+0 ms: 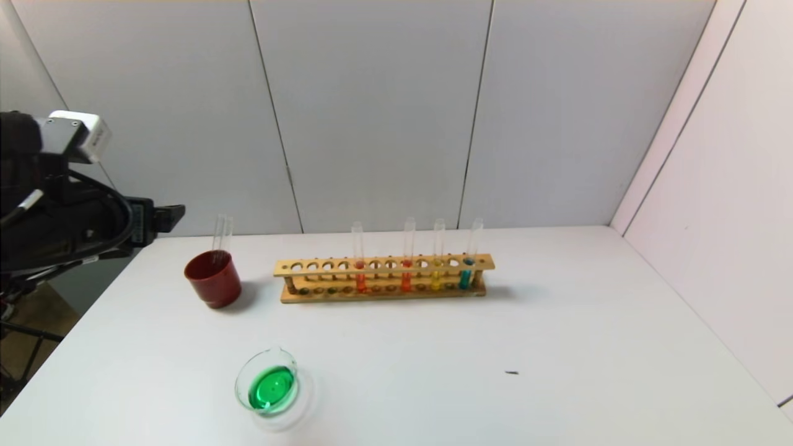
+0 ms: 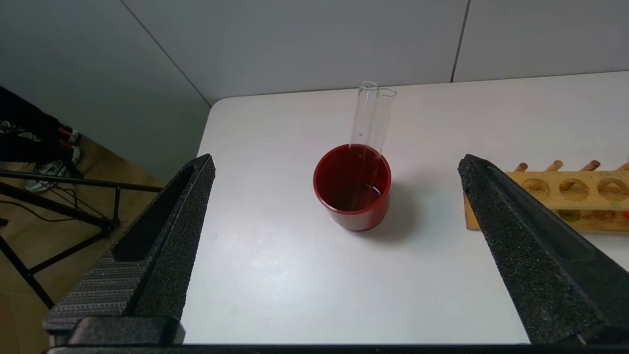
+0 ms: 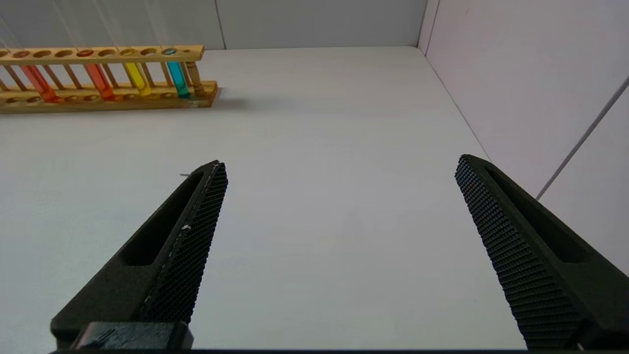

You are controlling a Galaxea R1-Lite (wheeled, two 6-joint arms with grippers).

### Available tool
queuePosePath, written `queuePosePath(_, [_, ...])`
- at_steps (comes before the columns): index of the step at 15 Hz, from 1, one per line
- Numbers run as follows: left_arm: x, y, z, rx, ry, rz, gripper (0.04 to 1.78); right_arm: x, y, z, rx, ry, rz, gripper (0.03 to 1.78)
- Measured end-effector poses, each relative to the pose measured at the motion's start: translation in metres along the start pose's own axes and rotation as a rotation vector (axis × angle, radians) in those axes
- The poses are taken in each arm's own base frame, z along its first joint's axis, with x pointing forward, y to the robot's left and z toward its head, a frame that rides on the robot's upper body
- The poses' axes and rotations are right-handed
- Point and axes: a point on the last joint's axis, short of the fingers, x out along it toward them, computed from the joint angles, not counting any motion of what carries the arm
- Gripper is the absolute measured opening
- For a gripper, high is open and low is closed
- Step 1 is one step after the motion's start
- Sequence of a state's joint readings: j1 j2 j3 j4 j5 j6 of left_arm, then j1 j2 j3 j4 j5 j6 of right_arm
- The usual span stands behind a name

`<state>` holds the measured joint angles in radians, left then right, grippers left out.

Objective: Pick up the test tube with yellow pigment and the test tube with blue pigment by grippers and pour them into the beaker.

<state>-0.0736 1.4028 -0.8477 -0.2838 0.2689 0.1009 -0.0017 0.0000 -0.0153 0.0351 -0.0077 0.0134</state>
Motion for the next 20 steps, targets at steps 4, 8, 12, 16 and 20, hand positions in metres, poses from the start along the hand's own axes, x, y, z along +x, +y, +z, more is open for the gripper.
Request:
queuePosePath(4, [-0.066,0.018,-0.003,-0.017,-0.048,0.009,1.74,0.0,0.0,0.0,0.0,0.0,0.0,1.7])
queuePosePath(8, [-0.134,0.035,-0.022,-0.035,-0.077,0.012,1.74,0.0,0.0,0.0,0.0,0.0,0.0,1.7])
queuePosePath(12, [-0.195,0.048,-0.067,-0.044,-0.082,0.034,1.74,0.0,0.0,0.0,0.0,0.0,0.0,1.7])
queuePosePath(16, [-0.228,0.052,-0.116,-0.071,-0.05,0.055,1.74,0.0,0.0,0.0,0.0,0.0,0.0,1.7])
queuePosePath(20, [-0.238,0.048,-0.16,-0.088,-0.079,0.083,1.74,0.0,0.0,0.0,0.0,0.0,0.0,1.7])
